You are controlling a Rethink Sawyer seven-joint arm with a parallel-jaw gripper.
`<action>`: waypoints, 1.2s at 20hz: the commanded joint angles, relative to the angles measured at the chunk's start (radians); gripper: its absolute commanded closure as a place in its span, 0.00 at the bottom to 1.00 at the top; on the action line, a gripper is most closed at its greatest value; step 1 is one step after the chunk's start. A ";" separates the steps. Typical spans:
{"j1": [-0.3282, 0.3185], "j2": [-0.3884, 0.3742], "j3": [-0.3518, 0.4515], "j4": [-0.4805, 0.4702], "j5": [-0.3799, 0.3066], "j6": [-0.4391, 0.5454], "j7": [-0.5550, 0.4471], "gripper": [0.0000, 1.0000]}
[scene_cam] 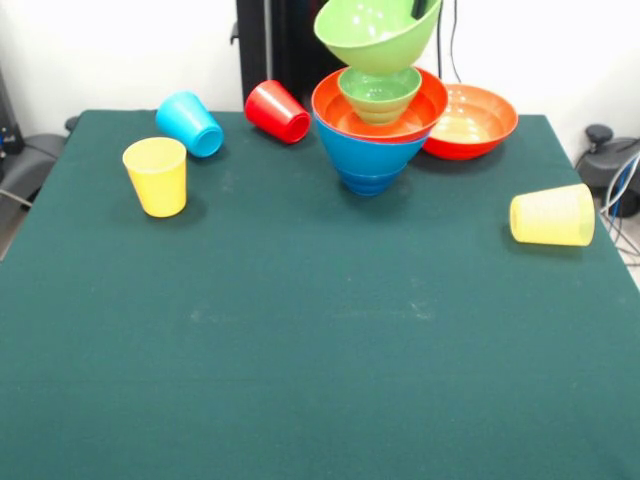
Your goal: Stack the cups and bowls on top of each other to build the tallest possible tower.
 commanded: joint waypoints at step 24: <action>0.191 0.139 -0.194 -0.093 -0.096 -0.183 0.200 1.00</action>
